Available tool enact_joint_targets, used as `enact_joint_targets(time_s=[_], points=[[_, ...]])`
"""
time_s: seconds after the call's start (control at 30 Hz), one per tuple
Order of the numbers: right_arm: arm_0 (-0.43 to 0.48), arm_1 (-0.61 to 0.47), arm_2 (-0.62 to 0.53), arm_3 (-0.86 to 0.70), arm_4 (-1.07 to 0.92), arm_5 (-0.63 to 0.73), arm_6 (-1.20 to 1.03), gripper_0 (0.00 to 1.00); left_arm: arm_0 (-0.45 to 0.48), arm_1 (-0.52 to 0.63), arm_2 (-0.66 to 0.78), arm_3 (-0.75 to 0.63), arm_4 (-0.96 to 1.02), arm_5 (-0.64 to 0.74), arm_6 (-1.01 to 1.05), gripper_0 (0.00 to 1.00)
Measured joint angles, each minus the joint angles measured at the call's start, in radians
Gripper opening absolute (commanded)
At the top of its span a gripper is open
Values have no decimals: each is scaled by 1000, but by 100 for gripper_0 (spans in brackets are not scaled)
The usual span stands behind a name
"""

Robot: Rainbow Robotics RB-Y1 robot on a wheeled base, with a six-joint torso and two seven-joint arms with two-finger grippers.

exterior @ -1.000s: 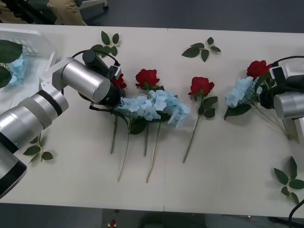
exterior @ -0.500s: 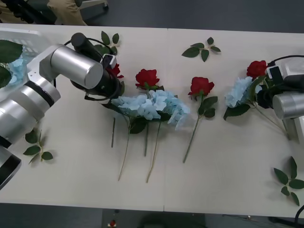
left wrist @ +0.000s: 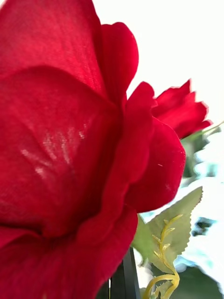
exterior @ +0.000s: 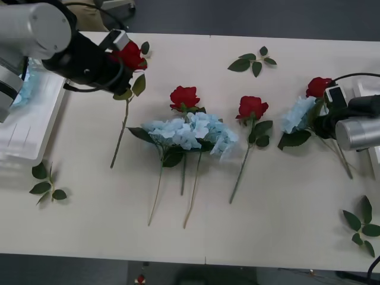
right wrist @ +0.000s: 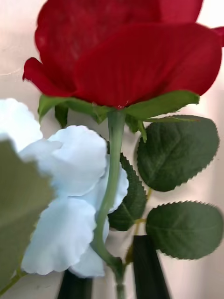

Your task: Put the red flowers into the right box and the blue flowers into the left box

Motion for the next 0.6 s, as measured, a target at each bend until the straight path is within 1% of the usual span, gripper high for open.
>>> enact_joint_targets(time_s=[0.13,0.23,0.3,0.43,0.6], points=[[0,0,0,5,-1,1,0,0,-12,17,67,-2,158,1,-113,0],[0,0,0,6,-1,1,0,0,-15,18,110,-15,259,1,-243,0],[0,0,-2,7,-1,1,0,0,-15,18,128,-30,326,-6,-288,0],[0,0,-34,7,-1,4,0,0,-15,18,128,-55,440,-69,-298,0],[-3,0,-95,3,-1,72,1,0,-13,-6,127,-56,563,-150,-494,0]])
